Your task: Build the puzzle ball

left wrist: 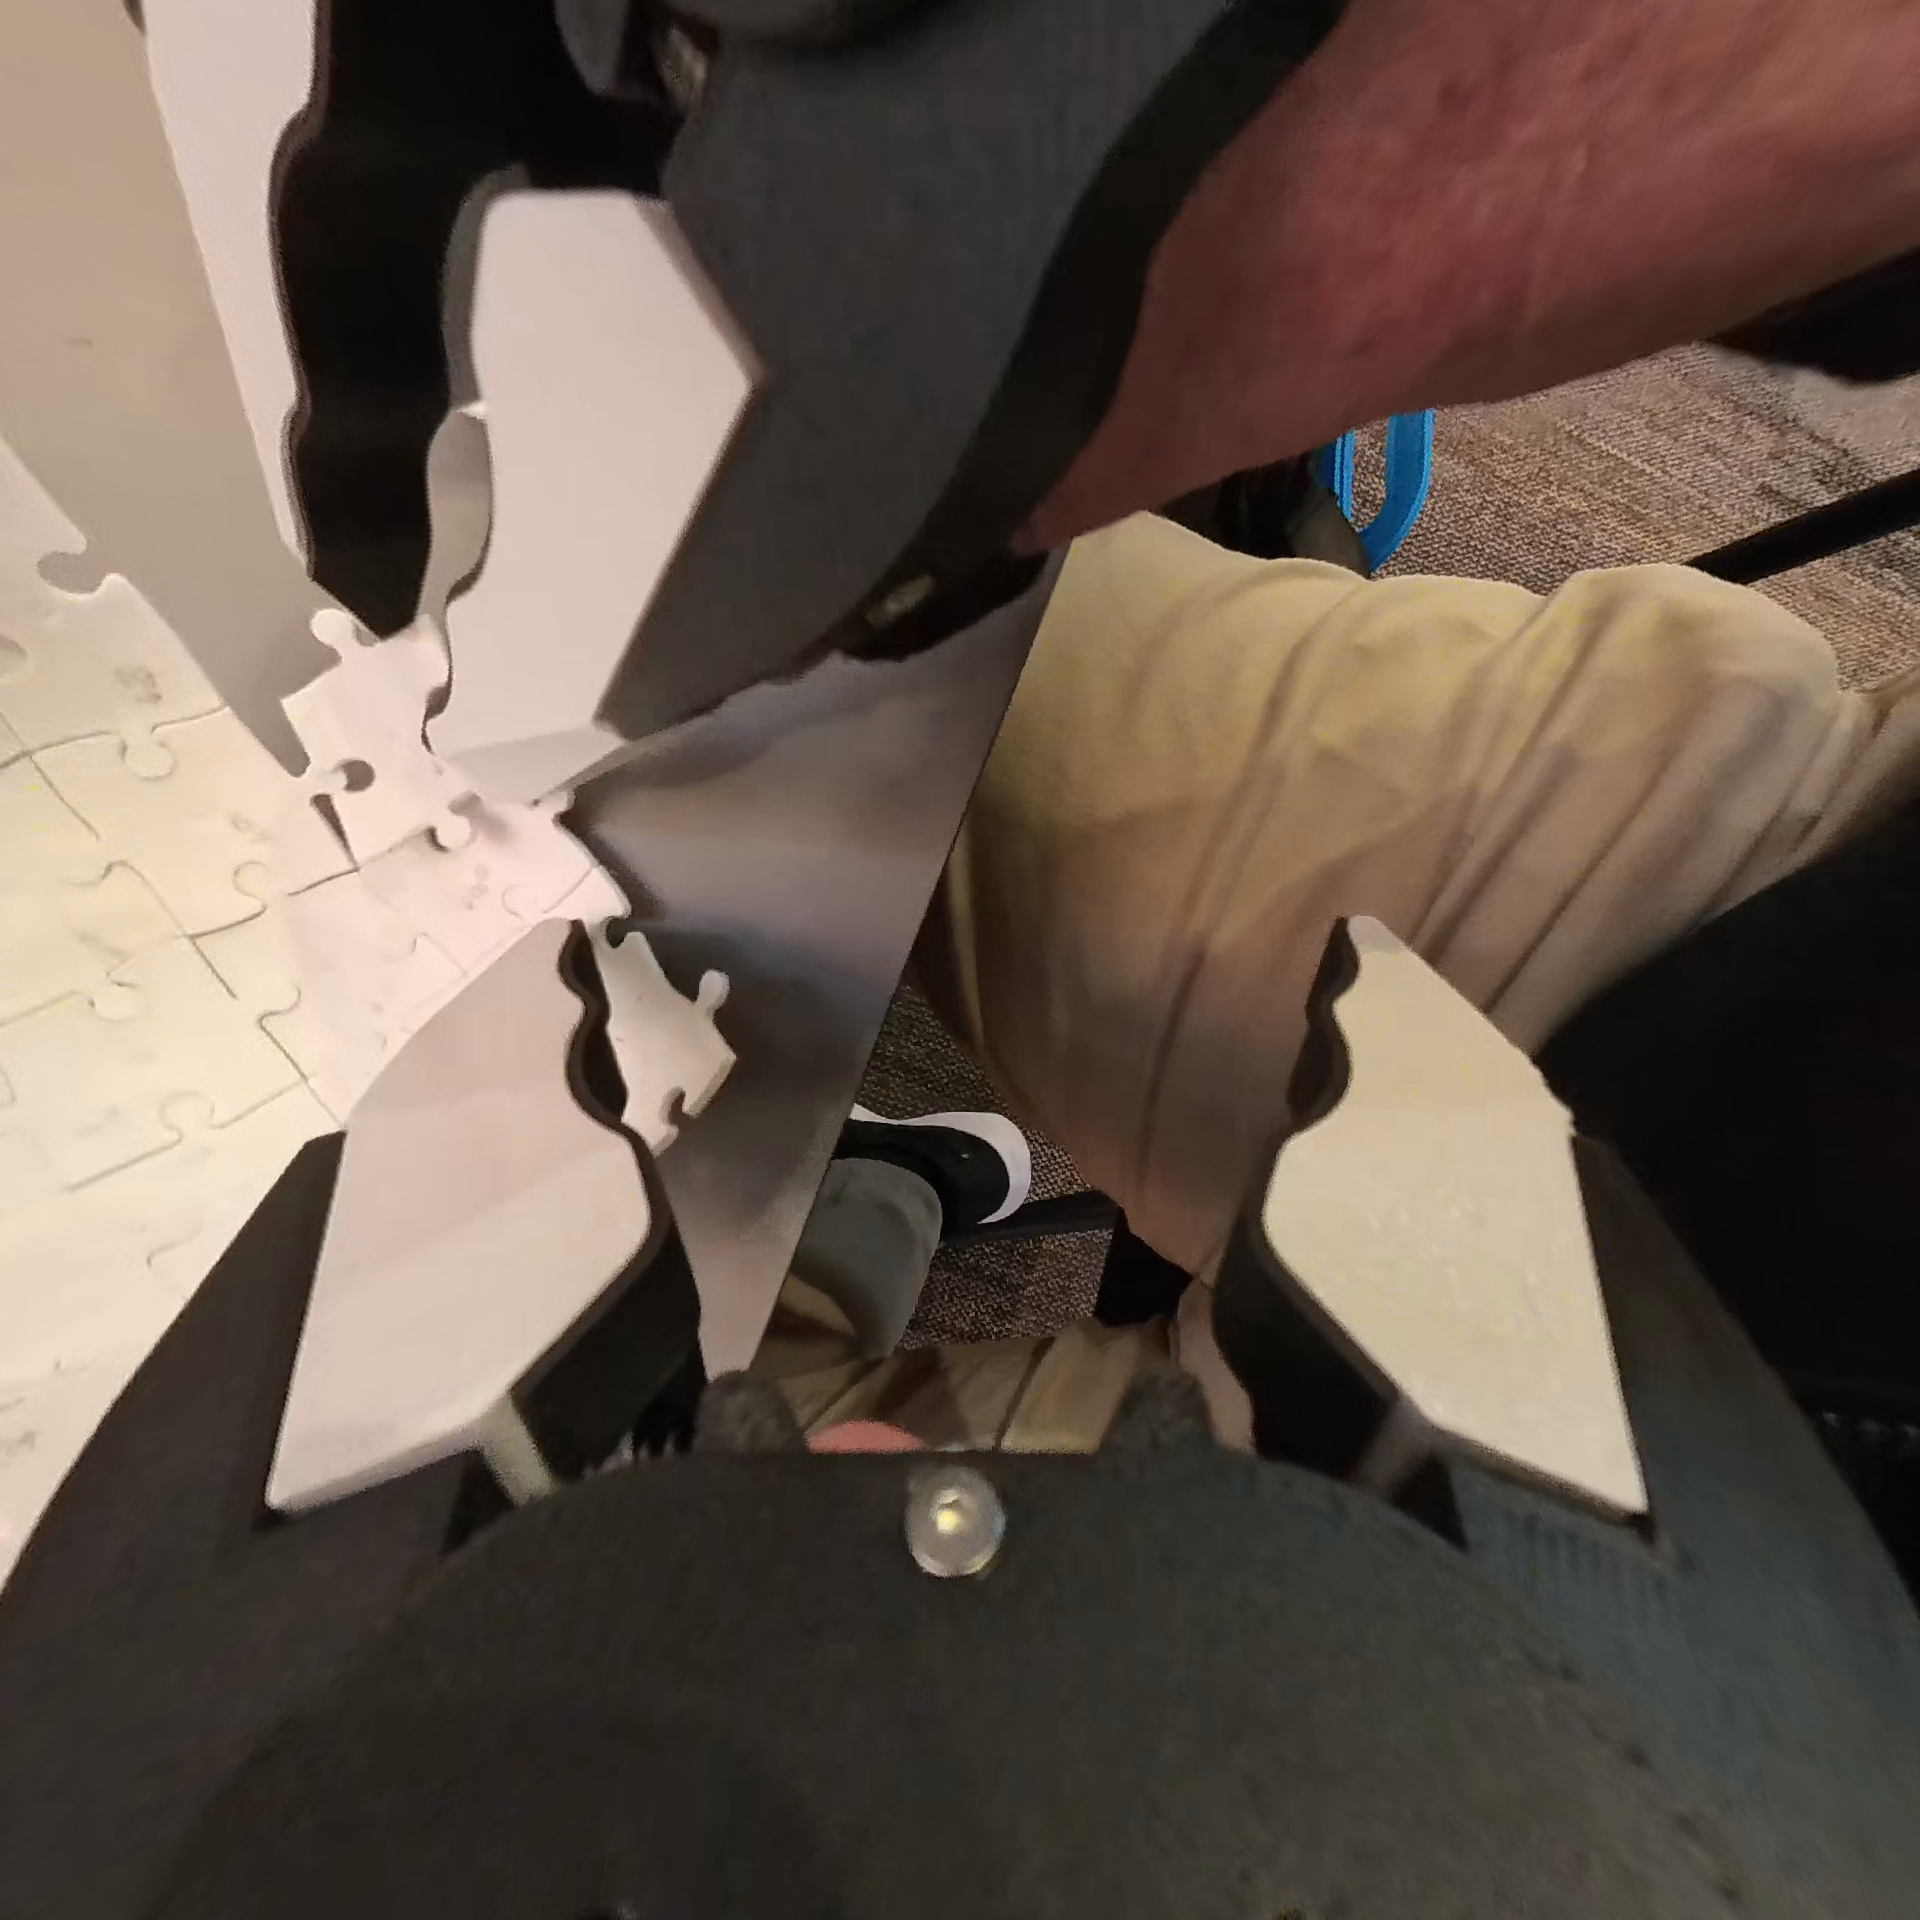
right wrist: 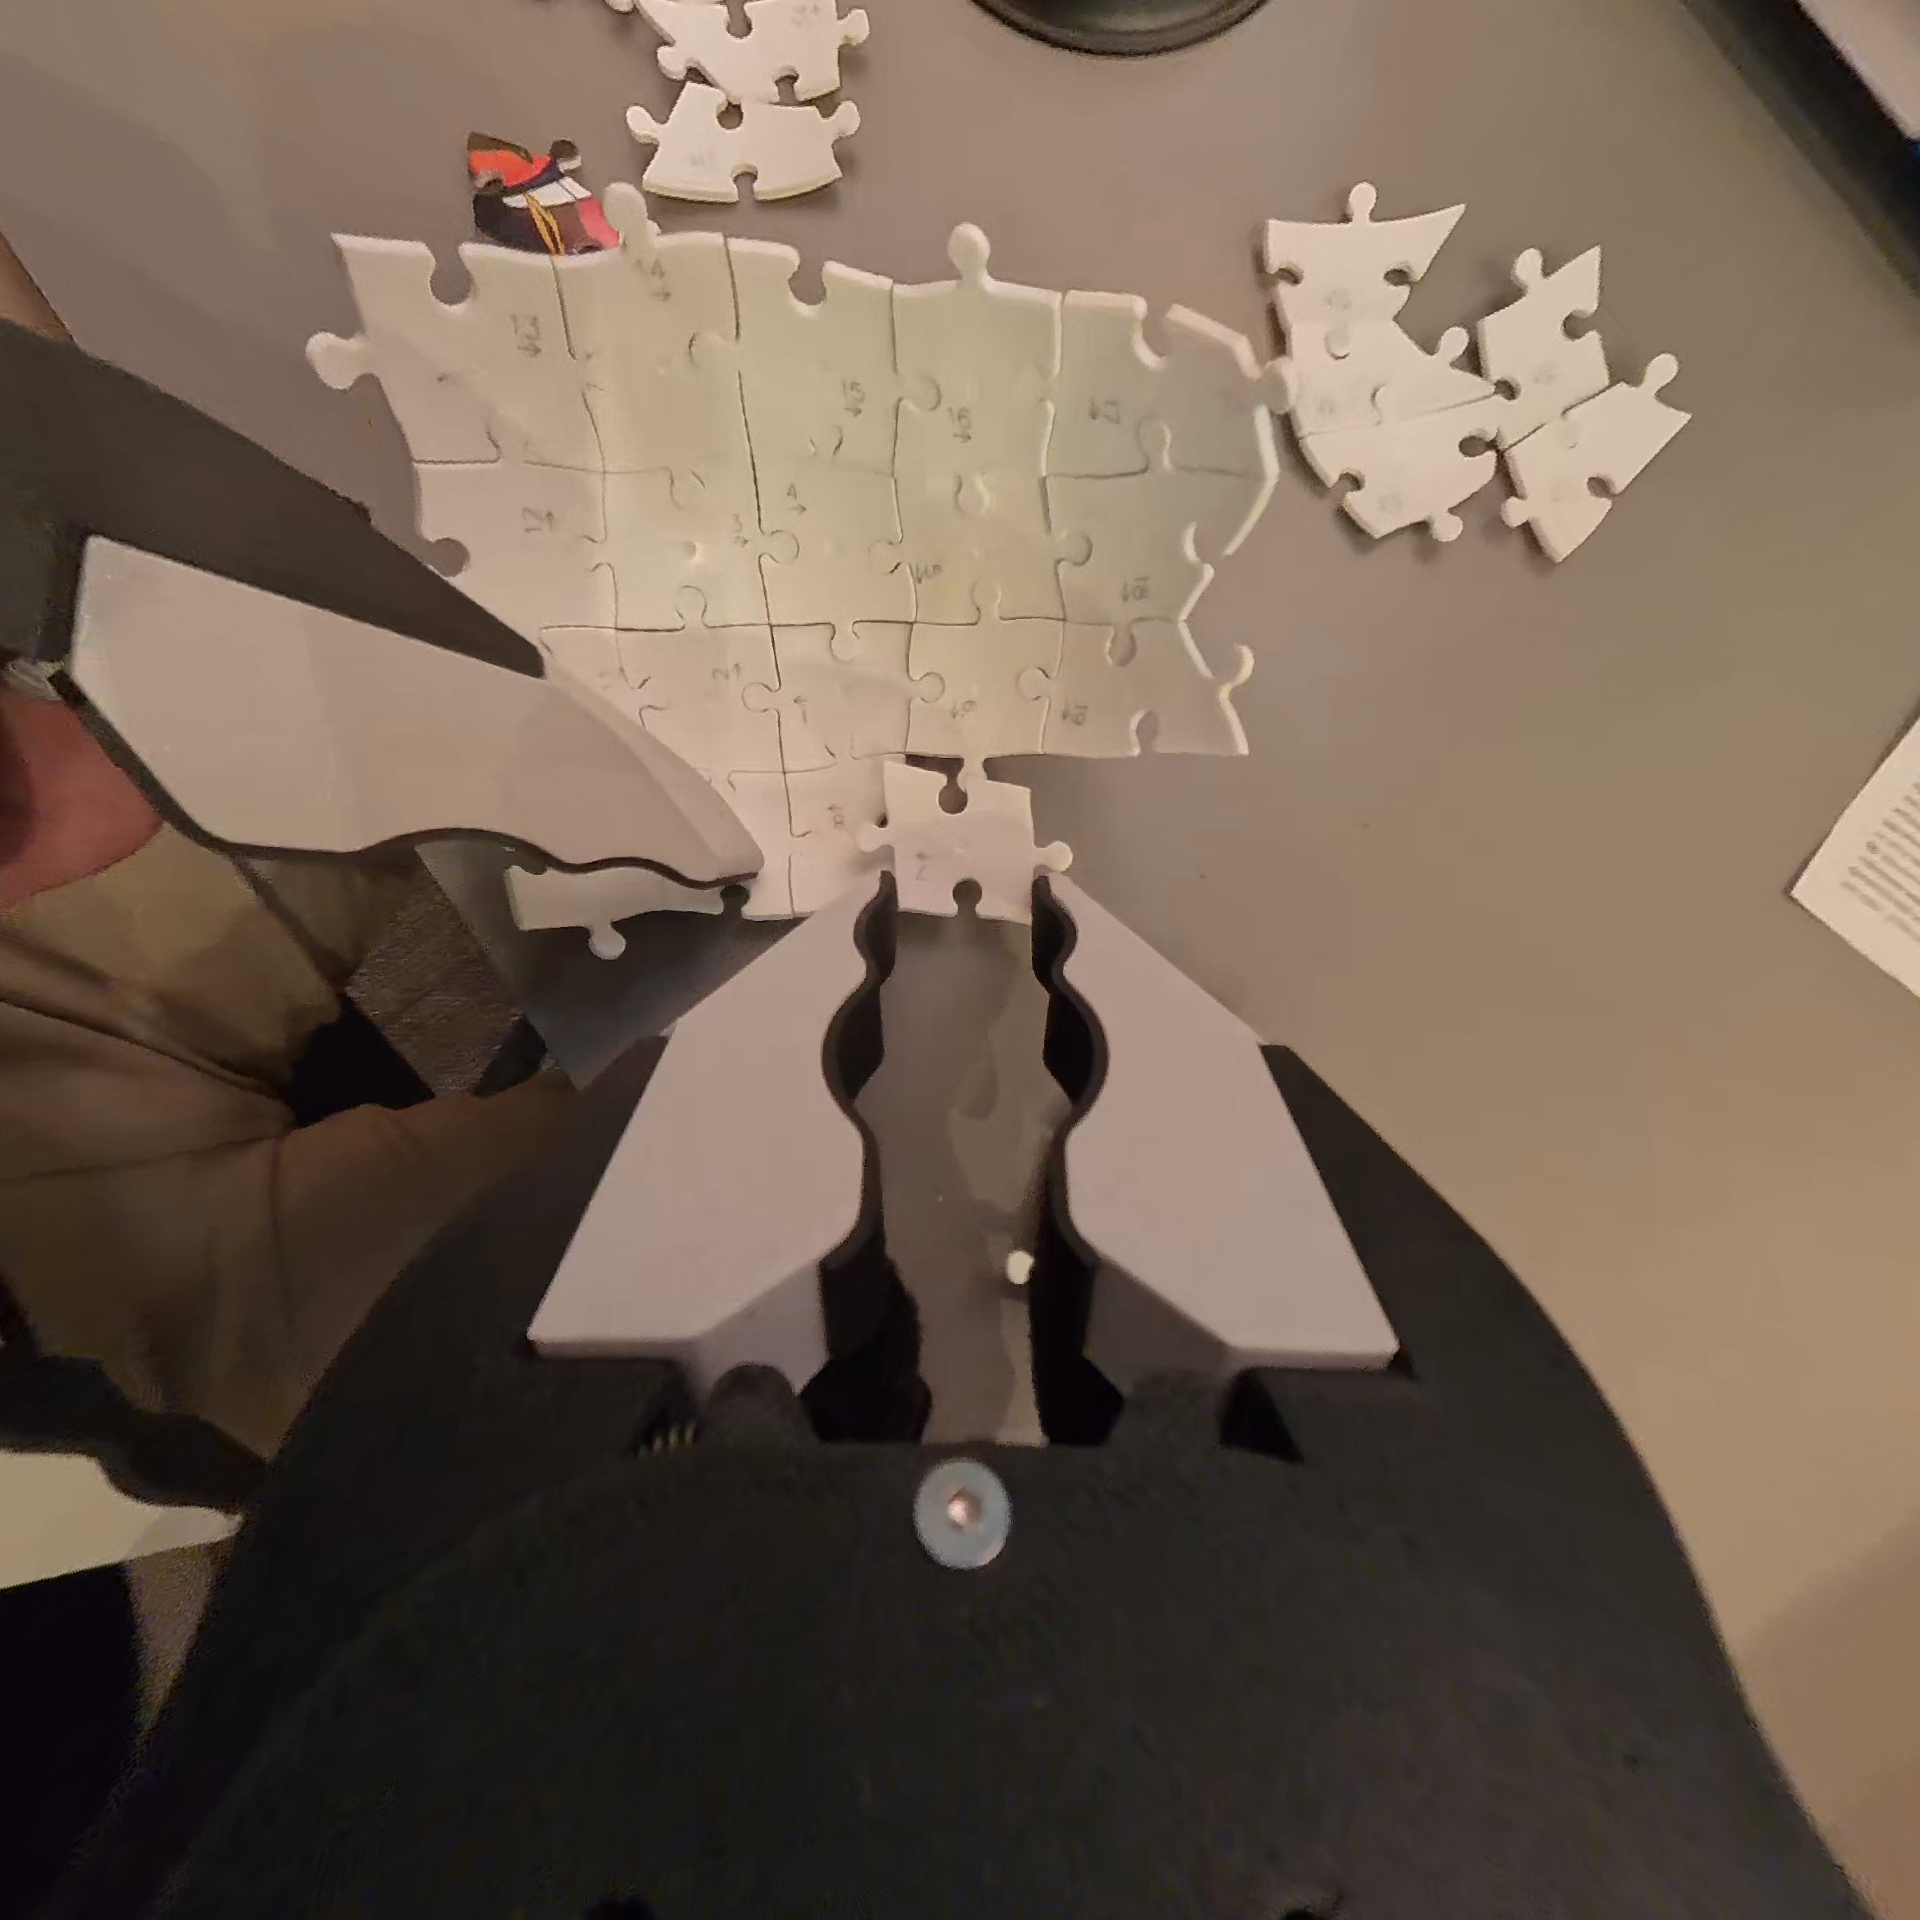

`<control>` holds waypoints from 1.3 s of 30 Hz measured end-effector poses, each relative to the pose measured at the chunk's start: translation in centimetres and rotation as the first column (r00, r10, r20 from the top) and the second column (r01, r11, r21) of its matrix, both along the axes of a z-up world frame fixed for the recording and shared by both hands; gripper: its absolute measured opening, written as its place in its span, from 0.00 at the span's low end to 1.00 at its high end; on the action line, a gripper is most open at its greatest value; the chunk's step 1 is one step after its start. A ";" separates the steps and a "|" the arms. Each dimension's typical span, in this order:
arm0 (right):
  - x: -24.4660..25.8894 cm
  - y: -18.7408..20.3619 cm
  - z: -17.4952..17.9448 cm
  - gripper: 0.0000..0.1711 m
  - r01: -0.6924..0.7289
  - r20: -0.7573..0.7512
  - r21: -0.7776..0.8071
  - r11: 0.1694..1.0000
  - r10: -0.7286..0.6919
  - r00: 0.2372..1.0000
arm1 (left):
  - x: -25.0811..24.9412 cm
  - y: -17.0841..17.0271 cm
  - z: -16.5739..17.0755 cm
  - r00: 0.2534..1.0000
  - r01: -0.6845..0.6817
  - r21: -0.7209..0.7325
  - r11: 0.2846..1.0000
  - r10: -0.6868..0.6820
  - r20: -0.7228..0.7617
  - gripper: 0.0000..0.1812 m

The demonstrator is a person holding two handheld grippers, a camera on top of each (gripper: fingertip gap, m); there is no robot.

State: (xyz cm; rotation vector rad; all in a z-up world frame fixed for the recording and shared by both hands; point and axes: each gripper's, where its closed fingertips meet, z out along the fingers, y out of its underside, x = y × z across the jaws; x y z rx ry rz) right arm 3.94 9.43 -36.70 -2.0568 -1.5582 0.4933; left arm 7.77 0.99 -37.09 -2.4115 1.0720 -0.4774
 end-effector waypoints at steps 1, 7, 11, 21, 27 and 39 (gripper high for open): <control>0.0 0.0 0.0 0.14 0.006 0.003 -0.025 1.000 -0.006 1.000 | 0.0 0.0 0.0 1.000 0.003 -0.006 1.000 -0.003 0.002 0.69; -0.2 0.2 -0.1 0.14 0.035 0.008 -0.116 0.993 -0.034 0.999 | 0.0 -0.1 0.2 1.000 0.017 -0.019 1.000 -0.017 0.011 0.68; 0.1 0.2 -0.2 0.15 0.028 0.031 -0.106 0.994 -0.025 0.999 | 0.0 -0.1 0.1 1.000 0.018 -0.026 0.999 -0.018 0.005 0.68; 0.4 0.4 -0.1 0.17 0.044 0.051 -0.109 0.993 -0.039 0.998 | 0.1 -0.2 0.1 1.000 0.028 -0.034 0.999 -0.028 0.000 0.67; 0.5 0.3 0.5 0.13 0.038 0.011 -0.109 0.993 -0.037 0.999 | 0.1 -0.2 0.1 1.000 0.026 -0.035 0.999 -0.026 -0.003 0.67; -1.1 -0.5 0.2 0.00 -0.068 -0.046 -0.154 0.986 0.061 0.997 | 0.2 -0.2 -0.1 0.998 0.046 -0.039 0.998 -0.047 -0.029 0.67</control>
